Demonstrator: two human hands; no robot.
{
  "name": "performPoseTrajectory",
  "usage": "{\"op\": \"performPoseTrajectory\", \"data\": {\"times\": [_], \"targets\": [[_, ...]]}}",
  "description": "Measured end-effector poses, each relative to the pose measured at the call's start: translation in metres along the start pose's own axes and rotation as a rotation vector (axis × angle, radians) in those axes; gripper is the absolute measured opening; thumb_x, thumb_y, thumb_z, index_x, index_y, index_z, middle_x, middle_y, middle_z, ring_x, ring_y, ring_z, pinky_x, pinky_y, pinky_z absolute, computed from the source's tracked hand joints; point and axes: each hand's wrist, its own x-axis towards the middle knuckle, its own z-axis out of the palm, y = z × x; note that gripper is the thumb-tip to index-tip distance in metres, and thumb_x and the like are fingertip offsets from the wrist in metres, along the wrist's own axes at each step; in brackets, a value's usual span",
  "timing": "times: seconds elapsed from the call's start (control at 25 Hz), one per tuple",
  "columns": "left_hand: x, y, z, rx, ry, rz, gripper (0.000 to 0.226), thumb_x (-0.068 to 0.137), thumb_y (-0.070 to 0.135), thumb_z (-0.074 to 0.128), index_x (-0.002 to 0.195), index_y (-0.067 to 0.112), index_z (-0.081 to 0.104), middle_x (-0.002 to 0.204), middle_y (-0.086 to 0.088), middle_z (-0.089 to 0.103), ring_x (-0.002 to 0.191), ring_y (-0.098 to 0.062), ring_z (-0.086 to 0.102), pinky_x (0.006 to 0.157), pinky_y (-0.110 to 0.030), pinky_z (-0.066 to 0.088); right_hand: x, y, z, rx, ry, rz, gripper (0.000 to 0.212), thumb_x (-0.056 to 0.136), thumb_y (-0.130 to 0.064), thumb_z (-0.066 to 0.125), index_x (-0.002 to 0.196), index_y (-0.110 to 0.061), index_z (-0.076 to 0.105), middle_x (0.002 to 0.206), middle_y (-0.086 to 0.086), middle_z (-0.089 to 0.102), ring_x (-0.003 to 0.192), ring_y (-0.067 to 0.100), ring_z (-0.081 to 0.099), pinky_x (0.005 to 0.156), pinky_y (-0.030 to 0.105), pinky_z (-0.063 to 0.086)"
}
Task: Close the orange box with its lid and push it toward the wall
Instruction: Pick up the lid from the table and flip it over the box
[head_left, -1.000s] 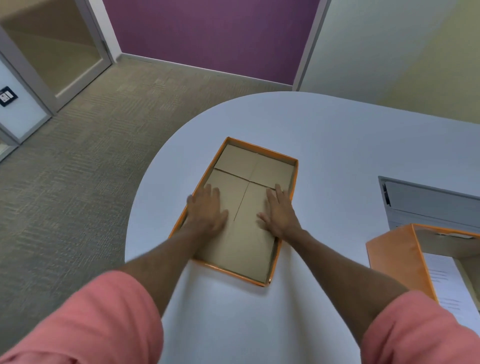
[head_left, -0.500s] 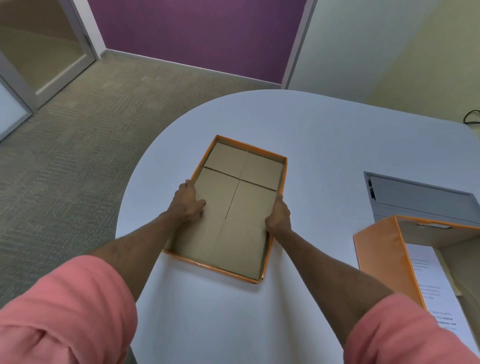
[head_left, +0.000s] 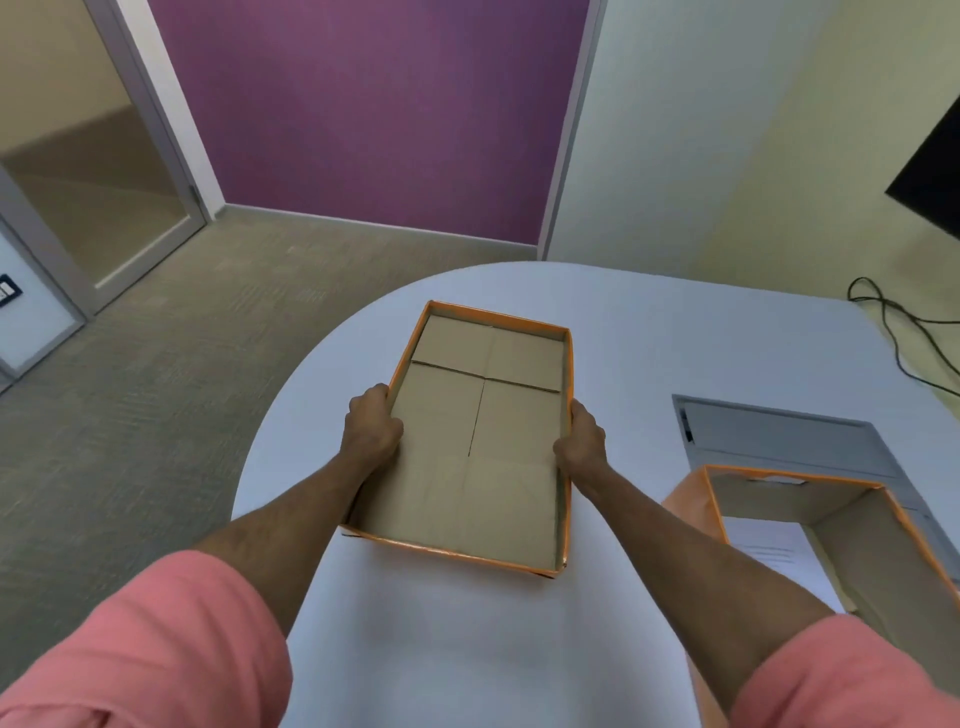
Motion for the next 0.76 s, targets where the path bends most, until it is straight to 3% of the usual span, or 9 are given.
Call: {"op": "performPoseTrajectory", "data": {"times": [0.16, 0.32, 0.52, 0.64, 0.76], "targets": [[-0.029, 0.052, -0.004, -0.117, 0.074, 0.084, 0.029, 0.089, -0.003, 0.057, 0.117, 0.000, 0.063, 0.115, -0.016, 0.067, 0.107, -0.033, 0.062, 0.090, -0.039, 0.051, 0.003, -0.011, -0.073, 0.085, 0.056, -0.065, 0.062, 0.084, 0.020, 0.036, 0.137, -0.010, 0.048, 0.127, 0.012, 0.061, 0.111, 0.026, 0.059, 0.093, 0.033, 0.052], [-0.068, 0.115, 0.006, -0.210, 0.108, 0.179, 0.035, 0.089, 0.003, 0.062, 0.124, -0.001, 0.062, 0.122, -0.015, 0.067, 0.114, -0.032, 0.062, 0.100, -0.044, 0.050, -0.001, 0.004, -0.149, 0.107, 0.079, -0.072, 0.066, 0.087, 0.018, 0.045, 0.146, -0.009, 0.038, 0.146, 0.011, 0.049, 0.131, 0.028, 0.049, 0.106, 0.039, 0.047], [-0.119, 0.185, 0.036, -0.203, 0.083, 0.223, 0.043, 0.086, -0.004, 0.061, 0.129, -0.001, 0.059, 0.126, -0.016, 0.064, 0.116, -0.031, 0.061, 0.101, -0.044, 0.050, -0.018, 0.053, -0.233, 0.115, 0.089, -0.060, 0.064, 0.086, 0.017, 0.052, 0.144, -0.005, 0.040, 0.148, 0.013, 0.047, 0.135, 0.031, 0.045, 0.111, 0.040, 0.042], [-0.152, 0.218, 0.061, -0.187, 0.046, 0.255, 0.047, 0.080, -0.006, 0.063, 0.127, -0.002, 0.059, 0.125, -0.016, 0.064, 0.115, -0.030, 0.061, 0.099, -0.045, 0.052, -0.029, 0.091, -0.278, 0.150, 0.104, -0.028, 0.063, 0.085, 0.014, 0.056, 0.143, -0.008, 0.043, 0.142, 0.012, 0.053, 0.128, 0.030, 0.052, 0.104, 0.038, 0.049], [-0.182, 0.246, 0.082, -0.199, 0.036, 0.277, 0.048, 0.077, -0.006, 0.064, 0.125, -0.002, 0.061, 0.123, -0.017, 0.065, 0.114, -0.030, 0.061, 0.098, -0.046, 0.053, -0.043, 0.124, -0.315, 0.144, 0.137, -0.025, 0.056, 0.085, 0.013, 0.056, 0.136, -0.010, 0.052, 0.124, 0.008, 0.064, 0.108, 0.022, 0.062, 0.083, 0.024, 0.052]]}}
